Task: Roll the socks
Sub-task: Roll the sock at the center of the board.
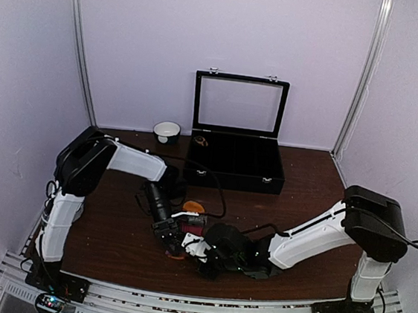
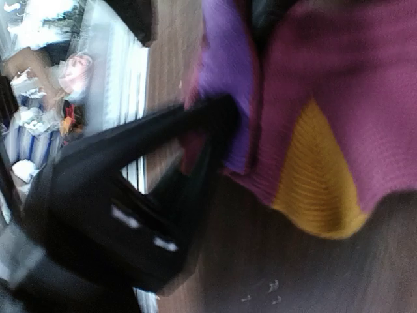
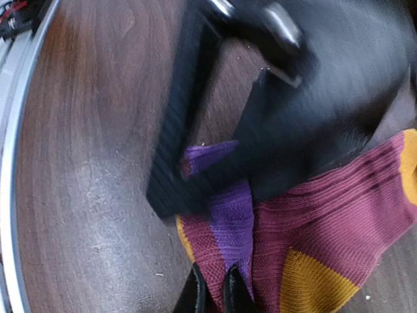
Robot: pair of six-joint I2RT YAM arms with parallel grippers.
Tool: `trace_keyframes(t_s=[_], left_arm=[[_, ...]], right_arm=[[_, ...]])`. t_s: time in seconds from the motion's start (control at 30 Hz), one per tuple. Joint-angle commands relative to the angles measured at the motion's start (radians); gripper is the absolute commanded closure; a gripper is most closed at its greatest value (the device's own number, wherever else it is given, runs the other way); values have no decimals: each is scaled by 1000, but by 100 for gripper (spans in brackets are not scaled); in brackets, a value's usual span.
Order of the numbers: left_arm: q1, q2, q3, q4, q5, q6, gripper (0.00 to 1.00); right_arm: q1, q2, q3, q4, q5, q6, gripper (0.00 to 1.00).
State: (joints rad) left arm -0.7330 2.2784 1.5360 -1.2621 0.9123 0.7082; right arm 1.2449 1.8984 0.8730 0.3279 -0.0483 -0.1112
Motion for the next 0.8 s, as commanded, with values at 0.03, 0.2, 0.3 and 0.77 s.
trace_keyframes(t_s=[0.03,0.2,0.3,0.77], left_arm=[[47,-307,-210,373,-90,-43,4],[46,-467,-343,568,-151,-80,2],[29,-483,-370,574,-136,-32,2],[-130,-440,-397,627,-246,38,11]], right_arm=[[-70,34,-61,-65,-209,203,100],[-107,19,-132,56,-360,390,100],[-138,35,-171,162,-434,543,100],[-241,175,-107,92,-598,860,100]])
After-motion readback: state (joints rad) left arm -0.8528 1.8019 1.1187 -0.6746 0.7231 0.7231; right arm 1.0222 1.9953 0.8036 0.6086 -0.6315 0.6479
